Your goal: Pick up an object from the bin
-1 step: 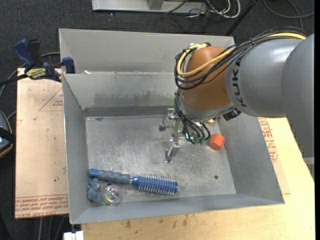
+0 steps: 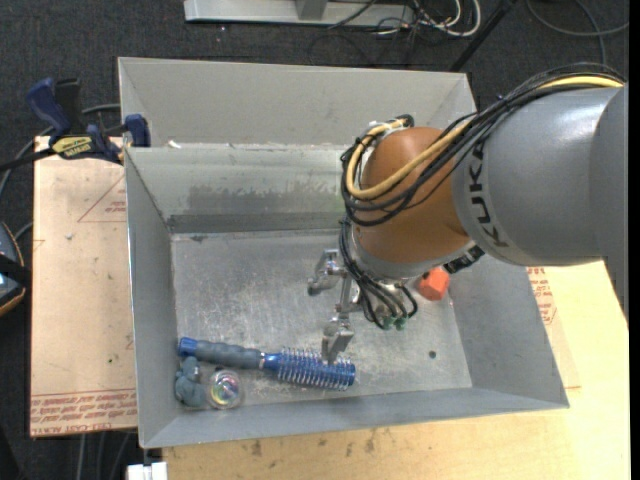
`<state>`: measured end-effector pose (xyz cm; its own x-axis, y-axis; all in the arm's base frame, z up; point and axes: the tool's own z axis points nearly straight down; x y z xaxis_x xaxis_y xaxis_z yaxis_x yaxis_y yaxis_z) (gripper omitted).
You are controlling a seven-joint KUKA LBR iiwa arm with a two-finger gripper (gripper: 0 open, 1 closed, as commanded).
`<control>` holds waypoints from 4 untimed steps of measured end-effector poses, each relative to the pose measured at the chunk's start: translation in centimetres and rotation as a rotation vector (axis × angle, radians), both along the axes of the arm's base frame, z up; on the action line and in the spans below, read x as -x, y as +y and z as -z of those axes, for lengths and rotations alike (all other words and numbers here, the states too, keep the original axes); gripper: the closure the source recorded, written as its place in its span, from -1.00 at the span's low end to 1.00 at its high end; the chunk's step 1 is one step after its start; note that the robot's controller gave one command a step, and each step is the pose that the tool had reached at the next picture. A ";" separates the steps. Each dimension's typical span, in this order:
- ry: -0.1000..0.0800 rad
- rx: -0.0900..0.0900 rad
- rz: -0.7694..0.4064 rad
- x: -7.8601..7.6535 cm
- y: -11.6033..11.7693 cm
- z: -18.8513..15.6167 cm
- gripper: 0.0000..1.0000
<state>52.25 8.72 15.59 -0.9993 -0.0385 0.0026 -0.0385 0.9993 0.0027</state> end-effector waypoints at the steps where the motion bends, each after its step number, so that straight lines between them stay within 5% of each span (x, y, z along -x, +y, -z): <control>1: -0.028 0.000 -0.231 3.4 2.7 7.9 -1.00; 2: -0.021 0.000 -0.229 3.6 2.6 8.0 1.00; 3: -0.012 0.002 -0.243 1.7 1.6 -3.3 1.00; 4: -0.011 0.002 -0.684 -0.4 2.9 -16.7 1.00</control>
Offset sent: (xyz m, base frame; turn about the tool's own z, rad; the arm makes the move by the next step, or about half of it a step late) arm -0.0427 0.0260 -0.0859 -0.2357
